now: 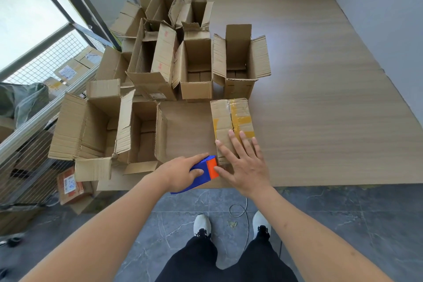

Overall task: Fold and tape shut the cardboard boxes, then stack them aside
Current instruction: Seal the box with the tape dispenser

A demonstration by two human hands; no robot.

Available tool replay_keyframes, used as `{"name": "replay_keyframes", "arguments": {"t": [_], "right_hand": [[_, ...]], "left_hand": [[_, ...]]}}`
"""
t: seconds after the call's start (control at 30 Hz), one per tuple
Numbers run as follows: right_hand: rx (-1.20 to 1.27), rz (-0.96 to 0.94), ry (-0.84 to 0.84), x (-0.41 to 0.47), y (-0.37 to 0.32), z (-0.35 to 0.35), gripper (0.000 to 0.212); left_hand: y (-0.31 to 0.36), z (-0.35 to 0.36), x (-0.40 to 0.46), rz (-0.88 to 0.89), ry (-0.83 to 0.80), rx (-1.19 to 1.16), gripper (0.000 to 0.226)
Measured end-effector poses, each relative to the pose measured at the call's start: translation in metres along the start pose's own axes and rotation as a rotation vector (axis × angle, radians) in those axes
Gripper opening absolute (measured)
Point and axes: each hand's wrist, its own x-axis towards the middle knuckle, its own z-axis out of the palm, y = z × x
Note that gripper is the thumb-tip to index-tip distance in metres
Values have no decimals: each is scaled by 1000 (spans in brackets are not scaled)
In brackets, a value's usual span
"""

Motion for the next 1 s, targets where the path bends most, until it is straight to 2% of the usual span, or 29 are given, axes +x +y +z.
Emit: {"name": "replay_keyframes", "arguments": {"t": [0.2, 0.37, 0.47, 0.67, 0.8, 0.87, 0.93, 1.0], "right_hand": [[26, 26, -29, 0, -3, -7, 66], [71, 92, -94, 13, -17, -23, 64], [37, 127, -119, 20, -3, -36, 77], [-86, 88, -163, 11, 48, -52, 106], [-52, 91, -191, 22, 40, -57, 82], [12, 90, -167, 26, 43, -55, 77], [43, -11, -44, 27, 57, -48, 71], [46, -95, 134, 26, 65, -44, 40]], "left_hand": [[-25, 7, 7, -162, -42, 33, 49], [-24, 8, 2, -80, 108, -104, 48], [-17, -6, -3, 12, 189, -219, 51], [-11, -33, -22, 170, 153, -461, 63], [1, -47, -31, 179, 147, -594, 61], [4, -53, -33, 174, 152, -645, 59], [4, -60, -35, 179, 145, -682, 58], [4, -67, -36, 183, 125, -669, 58]]}}
